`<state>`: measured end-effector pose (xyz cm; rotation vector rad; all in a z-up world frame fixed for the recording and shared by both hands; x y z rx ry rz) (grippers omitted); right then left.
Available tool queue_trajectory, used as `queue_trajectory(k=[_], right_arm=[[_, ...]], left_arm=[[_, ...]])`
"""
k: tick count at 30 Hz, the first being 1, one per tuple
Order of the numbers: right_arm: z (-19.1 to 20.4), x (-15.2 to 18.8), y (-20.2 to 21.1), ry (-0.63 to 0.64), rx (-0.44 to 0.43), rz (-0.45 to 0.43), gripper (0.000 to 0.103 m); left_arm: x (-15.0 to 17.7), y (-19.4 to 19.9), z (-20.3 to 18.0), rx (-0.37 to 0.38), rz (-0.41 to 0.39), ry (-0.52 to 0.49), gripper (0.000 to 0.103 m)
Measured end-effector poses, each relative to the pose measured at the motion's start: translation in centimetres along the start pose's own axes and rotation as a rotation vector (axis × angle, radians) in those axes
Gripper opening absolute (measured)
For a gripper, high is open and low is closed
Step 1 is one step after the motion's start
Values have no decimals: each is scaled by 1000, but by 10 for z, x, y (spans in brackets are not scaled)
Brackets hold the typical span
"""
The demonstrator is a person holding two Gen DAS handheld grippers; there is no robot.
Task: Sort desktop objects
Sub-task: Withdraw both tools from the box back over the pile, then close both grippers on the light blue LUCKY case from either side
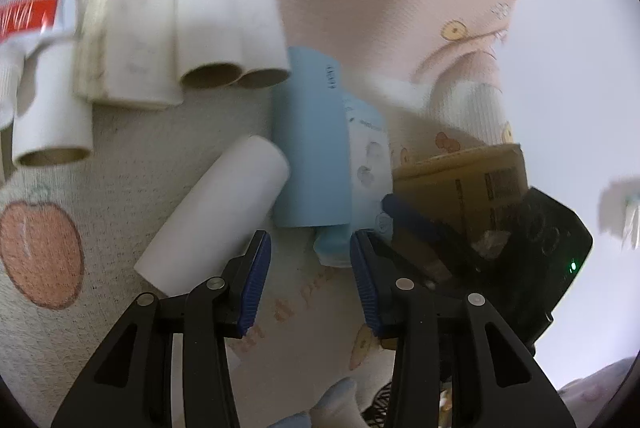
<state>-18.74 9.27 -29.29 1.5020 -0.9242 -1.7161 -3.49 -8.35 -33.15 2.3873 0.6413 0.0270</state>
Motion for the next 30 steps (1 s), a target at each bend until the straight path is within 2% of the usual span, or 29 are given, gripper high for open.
queue_trajectory(k=[3, 6, 8, 14, 19, 26, 27, 30], right_arm=[[3, -2, 2, 17, -20, -31, 77], [-1, -1, -8, -9, -56, -8, 77], [-5, 4, -22, -22, -67, 21, 77], [-4, 8, -25, 21, -44, -30, 78], [-1, 8, -26, 68, -37, -6, 78], [3, 6, -25, 117, -6, 10, 77], [2, 5, -24, 120, -5, 13, 75], [5, 0, -22, 160, 8, 7, 56]], left_arm=[[0, -2, 2, 44, 6, 32, 42], [-3, -3, 0, 40, 0, 41, 42], [-6, -4, -2, 30, -10, 42, 42], [-17, -13, -5, -8, 8, 81, 42], [-31, -27, -8, -21, 43, 133, 42], [-40, -42, -11, -117, 77, 169, 42], [-41, -43, -11, -127, 78, 175, 42], [-44, -48, -13, -165, 73, 158, 42]])
Point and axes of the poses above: each gripper's, at about its wrist camera, not at the fingertips, and y roughly against the way its jaws point, z to its left, x to its underside, the point moved 9 cm from there along -y, roughly the way its jaws point, and after that the axes turned 1 degree about z, right-handed, at the moved point
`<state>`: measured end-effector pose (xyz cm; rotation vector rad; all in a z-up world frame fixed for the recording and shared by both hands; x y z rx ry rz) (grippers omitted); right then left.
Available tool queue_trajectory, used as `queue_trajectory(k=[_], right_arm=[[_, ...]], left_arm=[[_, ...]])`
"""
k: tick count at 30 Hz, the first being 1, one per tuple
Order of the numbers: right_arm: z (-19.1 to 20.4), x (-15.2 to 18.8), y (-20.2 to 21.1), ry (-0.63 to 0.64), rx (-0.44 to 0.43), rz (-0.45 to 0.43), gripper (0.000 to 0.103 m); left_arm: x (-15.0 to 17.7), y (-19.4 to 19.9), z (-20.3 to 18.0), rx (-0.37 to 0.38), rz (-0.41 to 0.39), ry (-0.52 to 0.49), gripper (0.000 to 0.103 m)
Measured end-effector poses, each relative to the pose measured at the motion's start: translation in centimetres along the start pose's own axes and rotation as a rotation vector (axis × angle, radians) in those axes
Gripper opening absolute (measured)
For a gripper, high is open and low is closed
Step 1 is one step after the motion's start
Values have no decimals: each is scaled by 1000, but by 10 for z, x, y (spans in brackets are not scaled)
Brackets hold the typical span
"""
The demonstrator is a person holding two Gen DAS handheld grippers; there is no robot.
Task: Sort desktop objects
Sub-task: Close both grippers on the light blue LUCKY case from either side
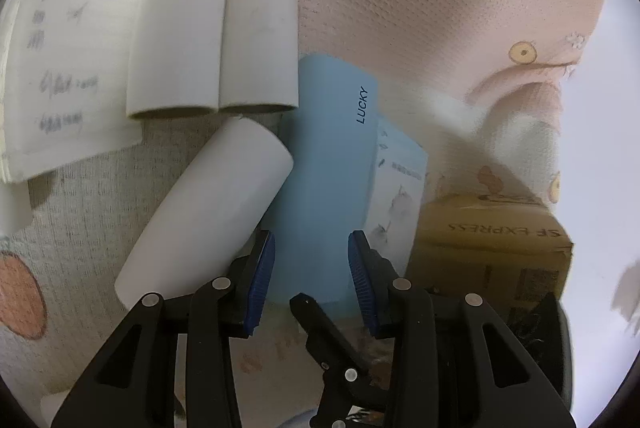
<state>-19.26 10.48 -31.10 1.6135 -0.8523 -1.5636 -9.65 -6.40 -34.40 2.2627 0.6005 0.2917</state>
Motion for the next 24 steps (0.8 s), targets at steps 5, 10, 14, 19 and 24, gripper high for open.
queue_trajectory(k=[5, 10, 14, 19, 24], right_arm=[[2, -6, -7, 55, 20, 16, 45], [0, -9, -15, 89, -11, 30, 46], [-7, -9, -17, 32, -67, 40, 46], [-6, -5, -13, 61, -72, 34, 46], [-1, 8, -4, 99, -97, 31, 46]], left_arm=[[0, -3, -1, -23, -9, -14, 41], [-2, -3, -1, -49, -18, -43, 40], [-4, -5, -2, -53, -14, -31, 40], [0, -3, -1, -66, -27, -32, 38], [13, 2, 8, -52, -54, -17, 37]])
Point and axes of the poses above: each gripper's, at about its wrist camera, not at the fingertips, and y roughly against the way its jaws point, z to its left, x to its underside, the point moved 9 cm from there along -y, roughly the way its jaws point, and after that the axes turned 1 degree about z, right-handed, at the moved point
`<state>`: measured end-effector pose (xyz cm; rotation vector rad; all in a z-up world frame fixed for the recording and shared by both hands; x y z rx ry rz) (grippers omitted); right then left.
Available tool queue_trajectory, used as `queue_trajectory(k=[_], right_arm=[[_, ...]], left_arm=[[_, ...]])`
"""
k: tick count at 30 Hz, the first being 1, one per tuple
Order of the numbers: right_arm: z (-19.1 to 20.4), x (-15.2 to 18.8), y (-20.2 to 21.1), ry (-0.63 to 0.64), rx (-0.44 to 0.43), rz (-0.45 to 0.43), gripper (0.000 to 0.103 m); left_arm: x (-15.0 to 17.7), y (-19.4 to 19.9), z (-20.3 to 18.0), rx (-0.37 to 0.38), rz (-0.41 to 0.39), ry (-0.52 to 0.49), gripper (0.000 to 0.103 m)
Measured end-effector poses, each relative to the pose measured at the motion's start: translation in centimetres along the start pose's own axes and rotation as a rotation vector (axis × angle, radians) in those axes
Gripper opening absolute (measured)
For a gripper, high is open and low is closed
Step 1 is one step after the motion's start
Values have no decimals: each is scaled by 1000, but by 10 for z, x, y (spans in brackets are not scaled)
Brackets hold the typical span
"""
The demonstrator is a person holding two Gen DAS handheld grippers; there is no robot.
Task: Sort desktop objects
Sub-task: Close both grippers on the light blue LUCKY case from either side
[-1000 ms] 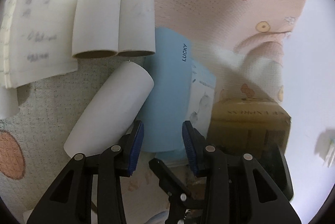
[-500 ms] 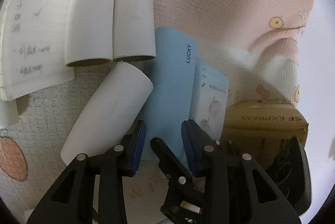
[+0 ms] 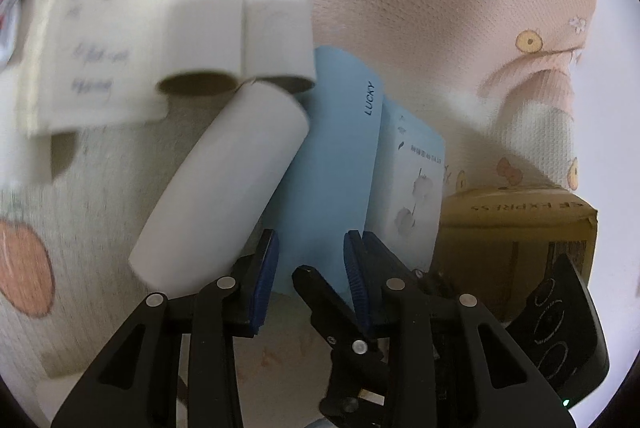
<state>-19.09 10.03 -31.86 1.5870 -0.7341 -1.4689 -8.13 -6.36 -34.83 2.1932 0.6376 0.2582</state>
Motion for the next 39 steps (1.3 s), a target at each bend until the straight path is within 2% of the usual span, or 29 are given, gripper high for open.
queue_trajectory(k=[1, 3, 6, 9, 12, 16, 18, 20, 22, 25, 30, 34, 38, 39], right_arm=[[4, 4, 3, 70, -45, 4, 46], [3, 10, 7, 50, -64, 4, 46], [4, 19, 13, 48, -79, -2, 46], [6, 29, 18, 97, -65, 0, 46], [4, 34, 21, 107, -58, 2, 46], [-5, 35, 23, 50, -86, 12, 47], [-8, 37, 22, 37, -91, 26, 49], [-10, 37, 20, 22, -86, 43, 53], [-8, 38, 18, 11, -84, 57, 60], [6, 37, 17, 12, -90, 67, 67], [8, 36, 15, 73, -47, 63, 68], [9, 38, 13, 97, -17, 65, 74], [12, 46, 16, 191, 15, 55, 73], [12, 49, 17, 214, 22, 50, 68]], left_arm=[[3, 1, 4, 8, -2, 14, 37], [9, 2, 13, 17, -13, 44, 32], [14, 5, 21, 44, -32, 85, 27], [15, 6, 23, 75, -40, 114, 26], [14, 5, 22, 74, -40, 105, 26], [11, 3, 17, 52, -43, 70, 26], [7, 0, 15, 58, -38, 68, 30], [2, -5, 17, 78, -28, 94, 40], [-4, -10, 20, 110, -15, 126, 44], [-13, -13, 22, 148, -11, 148, 44], [-20, -14, 24, 210, -6, 163, 44], [-17, -14, 25, 221, -13, 130, 40], [-13, -7, 21, 202, -56, 70, 31], [-11, -5, 18, 187, -65, 48, 30]])
Point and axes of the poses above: each gripper's, at about its wrist camera, not at the fingertips, and y roughly against the way its jaws point, z to its left, x to its underside, the point moved 9 cm from there along -y, roughly the way its jaws point, and after that the axes turned 1 degree about z, right-handed, at the moved point
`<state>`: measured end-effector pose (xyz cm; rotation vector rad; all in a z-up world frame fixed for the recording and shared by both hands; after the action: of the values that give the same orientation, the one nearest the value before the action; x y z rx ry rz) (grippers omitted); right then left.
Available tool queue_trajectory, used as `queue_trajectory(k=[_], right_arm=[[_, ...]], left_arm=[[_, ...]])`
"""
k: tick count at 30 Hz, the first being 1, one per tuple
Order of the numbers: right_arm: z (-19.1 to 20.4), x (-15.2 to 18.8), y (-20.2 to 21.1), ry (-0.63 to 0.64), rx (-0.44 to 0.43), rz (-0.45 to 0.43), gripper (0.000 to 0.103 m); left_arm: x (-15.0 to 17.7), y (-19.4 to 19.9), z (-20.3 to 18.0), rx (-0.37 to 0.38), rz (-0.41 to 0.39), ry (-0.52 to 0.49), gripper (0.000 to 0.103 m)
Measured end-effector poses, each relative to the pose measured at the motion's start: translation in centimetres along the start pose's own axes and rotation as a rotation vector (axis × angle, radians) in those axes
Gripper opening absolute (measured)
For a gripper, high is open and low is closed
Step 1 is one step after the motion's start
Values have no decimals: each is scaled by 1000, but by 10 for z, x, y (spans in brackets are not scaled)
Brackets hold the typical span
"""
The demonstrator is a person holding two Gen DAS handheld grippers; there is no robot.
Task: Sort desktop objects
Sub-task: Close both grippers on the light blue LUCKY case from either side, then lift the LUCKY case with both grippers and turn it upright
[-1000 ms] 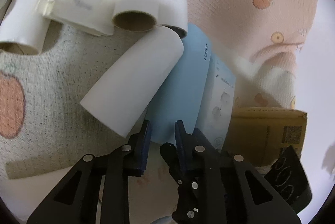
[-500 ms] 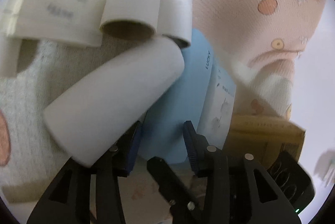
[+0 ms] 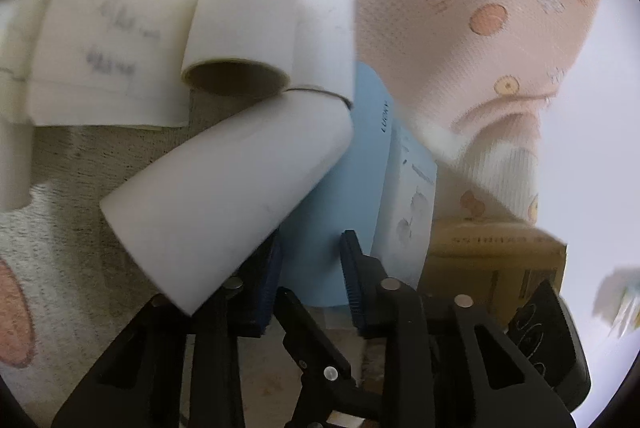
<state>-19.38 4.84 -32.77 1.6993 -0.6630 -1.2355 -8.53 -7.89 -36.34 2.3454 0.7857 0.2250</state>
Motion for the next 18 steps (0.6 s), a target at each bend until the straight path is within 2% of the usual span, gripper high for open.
queue_trajectory(k=[1, 3, 7, 14, 15, 17, 18], right_arm=[[1, 4, 2, 39, 27, -5, 64], [1, 10, 6, 86, 39, -17, 64], [-2, 21, 18, 35, -46, -23, 64], [13, 35, 47, 34, -104, -35, 64], [12, 35, 47, 33, -114, -35, 64], [12, 6, 39, 31, -136, -31, 64], [27, -1, 36, 31, -145, -27, 64]], left_arm=[[1, 3, -3, -13, -9, -27, 29], [5, 7, -8, -35, -24, -75, 27], [13, 17, -14, -52, -34, -97, 26], [36, 31, -23, -116, -55, -159, 26], [39, 32, -23, -118, -54, -161, 26], [46, 34, -21, -113, -50, -147, 26], [49, 34, -20, -110, -48, -139, 26]])
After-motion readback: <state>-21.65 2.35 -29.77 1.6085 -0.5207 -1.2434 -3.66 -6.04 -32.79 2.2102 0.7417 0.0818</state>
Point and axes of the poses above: each gripper's, at about its wrist camera, not at the fingertips, and y roughly against the way its jaws point, z to its left, x to its underside, the point moved 9 cm from there along -y, roughly the way its jaws point, and after that the axes turned 1 degree about z, right-handed, at the moved point
